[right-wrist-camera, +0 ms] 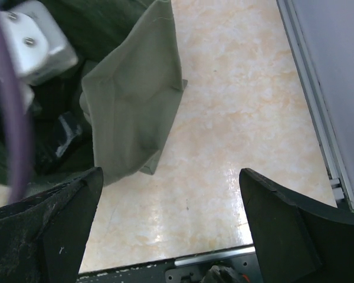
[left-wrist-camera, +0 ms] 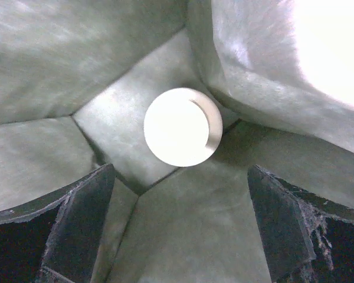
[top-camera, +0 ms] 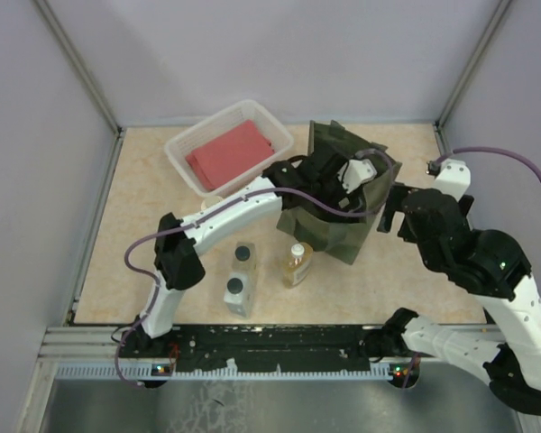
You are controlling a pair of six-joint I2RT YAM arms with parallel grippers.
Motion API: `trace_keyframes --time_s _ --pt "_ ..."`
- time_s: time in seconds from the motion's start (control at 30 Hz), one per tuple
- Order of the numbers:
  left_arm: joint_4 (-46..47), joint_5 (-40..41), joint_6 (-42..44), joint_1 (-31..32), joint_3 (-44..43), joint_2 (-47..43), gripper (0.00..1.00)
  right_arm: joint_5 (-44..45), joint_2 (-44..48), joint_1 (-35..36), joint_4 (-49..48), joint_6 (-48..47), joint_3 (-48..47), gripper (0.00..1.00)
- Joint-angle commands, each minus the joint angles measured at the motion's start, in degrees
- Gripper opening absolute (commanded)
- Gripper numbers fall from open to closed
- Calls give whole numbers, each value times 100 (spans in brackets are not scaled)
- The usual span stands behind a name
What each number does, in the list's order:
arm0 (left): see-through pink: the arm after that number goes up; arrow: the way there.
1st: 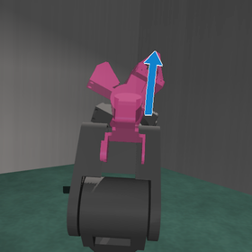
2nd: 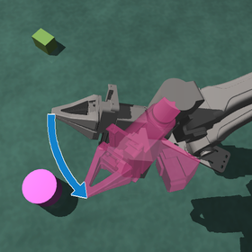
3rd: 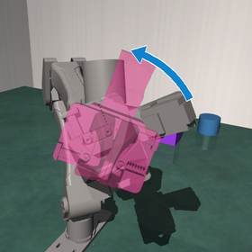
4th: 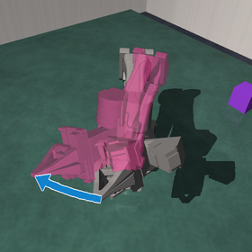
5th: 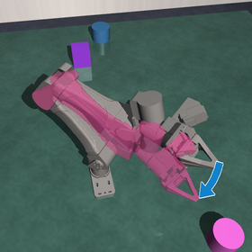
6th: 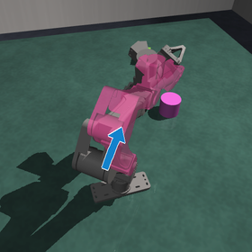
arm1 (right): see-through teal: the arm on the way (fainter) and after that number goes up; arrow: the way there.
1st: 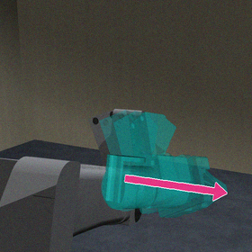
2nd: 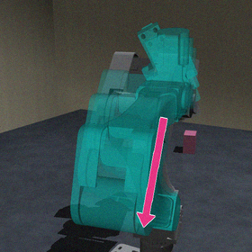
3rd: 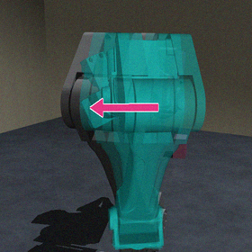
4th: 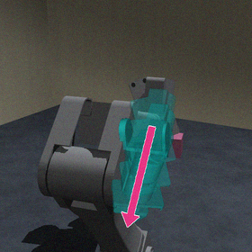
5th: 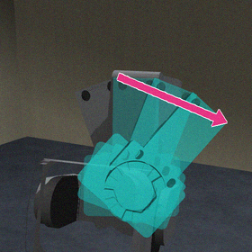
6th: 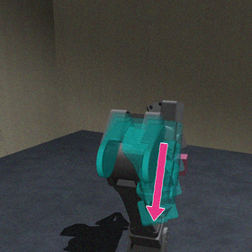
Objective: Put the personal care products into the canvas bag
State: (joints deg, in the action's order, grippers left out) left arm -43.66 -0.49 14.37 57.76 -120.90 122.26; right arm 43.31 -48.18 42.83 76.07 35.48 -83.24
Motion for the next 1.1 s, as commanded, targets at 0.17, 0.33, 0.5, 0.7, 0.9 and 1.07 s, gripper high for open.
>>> trace_keyframes --time_s 0.17,0.33,0.5,0.7,0.9,1.07 --pt "364 267 -506 -125 -214 -1378 100 550 -658 -29 -840 -723 -438 99" --pt "526 684 -649 -324 7 -2059 100 370 -957 -390 -1361 -1315 -402 99" --pt "646 787 -801 -786 718 -2949 100 -555 -1129 -1306 -1974 -1813 -110 99" --pt "724 651 -856 -1277 1606 -3799 100 -1466 -1402 -1681 -2432 -1813 311 99" --pt "794 683 -870 -1320 2104 -4053 100 -2077 -1471 -1681 -3048 -1585 908 99" --pt "807 657 -870 -1326 2224 -4098 100 -2162 -1493 -1681 -3158 -1542 1201 79"
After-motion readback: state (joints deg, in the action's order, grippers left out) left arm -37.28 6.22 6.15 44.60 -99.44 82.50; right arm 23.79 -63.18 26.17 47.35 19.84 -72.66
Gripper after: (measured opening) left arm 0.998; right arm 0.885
